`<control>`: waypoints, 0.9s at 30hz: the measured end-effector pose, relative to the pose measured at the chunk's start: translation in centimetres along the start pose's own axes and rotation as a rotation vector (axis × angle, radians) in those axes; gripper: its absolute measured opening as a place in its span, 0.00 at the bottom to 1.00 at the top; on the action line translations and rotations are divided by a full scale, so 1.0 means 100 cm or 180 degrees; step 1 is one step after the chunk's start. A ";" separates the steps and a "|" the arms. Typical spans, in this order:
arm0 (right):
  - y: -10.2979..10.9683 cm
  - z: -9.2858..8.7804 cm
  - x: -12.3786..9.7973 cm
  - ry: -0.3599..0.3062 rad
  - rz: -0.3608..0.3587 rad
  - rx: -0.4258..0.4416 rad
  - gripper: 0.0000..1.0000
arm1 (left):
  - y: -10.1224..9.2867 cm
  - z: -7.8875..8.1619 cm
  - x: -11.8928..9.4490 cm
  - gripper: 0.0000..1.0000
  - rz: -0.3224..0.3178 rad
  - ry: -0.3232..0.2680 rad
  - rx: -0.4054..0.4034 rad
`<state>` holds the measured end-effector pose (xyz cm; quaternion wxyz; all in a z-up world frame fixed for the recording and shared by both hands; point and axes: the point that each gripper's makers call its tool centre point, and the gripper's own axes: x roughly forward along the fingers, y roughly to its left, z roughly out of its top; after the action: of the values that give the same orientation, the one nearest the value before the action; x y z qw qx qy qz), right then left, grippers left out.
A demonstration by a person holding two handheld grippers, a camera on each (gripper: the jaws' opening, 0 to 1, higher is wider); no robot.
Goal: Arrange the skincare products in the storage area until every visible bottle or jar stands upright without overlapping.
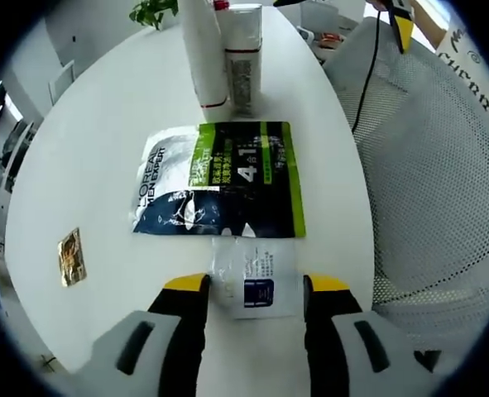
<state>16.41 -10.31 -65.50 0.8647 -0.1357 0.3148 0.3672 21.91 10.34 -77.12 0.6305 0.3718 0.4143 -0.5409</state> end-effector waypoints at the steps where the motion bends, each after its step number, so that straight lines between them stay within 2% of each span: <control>1: 0.000 -0.001 0.000 0.0009 0.0004 -0.0002 0.99 | 0.001 0.000 0.000 0.51 0.0008 -0.0006 -0.0015; 6: 0.002 -0.001 0.001 0.0022 0.0008 -0.0001 0.99 | 0.002 -0.003 -0.001 0.55 -0.0012 0.0017 -0.0025; 13: 0.002 -0.002 0.003 0.0038 0.0021 0.0006 0.99 | 0.002 0.001 -0.010 0.56 -0.0004 -0.0020 -0.0034; 23: 0.001 -0.003 0.005 0.0055 0.0031 0.0017 0.99 | 0.028 0.008 -0.026 0.58 0.0086 -0.0182 -0.0064; 27: -0.001 -0.003 0.005 0.0064 0.0014 0.0030 0.99 | 0.037 0.006 -0.029 0.58 0.0163 -0.0115 -0.0049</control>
<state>16.59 -10.30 -66.07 0.8613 -0.1347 0.3255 0.3662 25.49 11.39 -74.18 0.6543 0.3676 0.3974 -0.5281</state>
